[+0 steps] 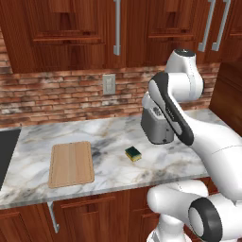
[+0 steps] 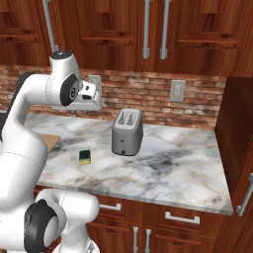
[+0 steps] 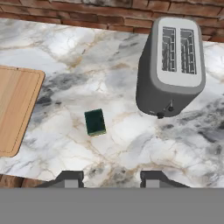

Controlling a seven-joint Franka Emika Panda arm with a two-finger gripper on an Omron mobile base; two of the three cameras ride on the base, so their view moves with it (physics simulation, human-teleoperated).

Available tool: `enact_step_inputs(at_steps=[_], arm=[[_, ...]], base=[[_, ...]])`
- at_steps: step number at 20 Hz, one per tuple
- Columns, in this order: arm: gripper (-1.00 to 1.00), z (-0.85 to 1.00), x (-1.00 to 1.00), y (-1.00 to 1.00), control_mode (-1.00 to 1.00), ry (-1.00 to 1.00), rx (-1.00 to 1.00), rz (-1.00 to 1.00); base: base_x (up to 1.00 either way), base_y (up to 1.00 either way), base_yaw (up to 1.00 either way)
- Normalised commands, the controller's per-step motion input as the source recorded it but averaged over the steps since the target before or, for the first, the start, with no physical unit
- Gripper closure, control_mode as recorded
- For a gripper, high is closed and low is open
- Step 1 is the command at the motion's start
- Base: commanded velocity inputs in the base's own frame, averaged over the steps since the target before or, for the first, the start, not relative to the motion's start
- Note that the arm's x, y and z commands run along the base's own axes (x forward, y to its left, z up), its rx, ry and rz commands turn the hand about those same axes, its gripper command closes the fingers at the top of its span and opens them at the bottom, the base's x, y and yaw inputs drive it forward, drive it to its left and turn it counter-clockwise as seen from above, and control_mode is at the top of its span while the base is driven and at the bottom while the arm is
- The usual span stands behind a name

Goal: Pick up the sponge from the counter and clean the cutting board by briefly scrubbing or pressing down on the cutting board. Once finished, release the sponge.

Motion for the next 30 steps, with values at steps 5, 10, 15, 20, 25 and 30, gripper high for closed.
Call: enact_step_inputs(at_steps=[5, 10, 15, 20, 25, 30], arm=[[-1.0, -0.03, -0.19, 0.17, -1.0, 0.0, -0.01, 0.04], [-1.0, -0.35, -0.35, 0.57, -1.0, 0.01, -0.12, 0.12], [-1.0, -0.48, -0.08, 0.59, -1.0, 0.02, -0.09, 0.08], [-1.0, -0.43, 0.01, 0.11, -1.0, 0.13, 0.0, 0.01], [-1.0, -0.38, 0.16, -0.09, -1.0, 0.19, 0.0, 0.0], [-1.0, -0.33, 0.34, -0.17, -1.0, 0.21, 0.0, 0.0]], base=[[0.0, 0.0, 0.0], [0.0, 0.0, 0.0], [0.0, 0.0, 0.0], [0.0, 0.0, 0.0], [0.0, 0.0, 0.0], [0.0, 0.0, 0.0]])
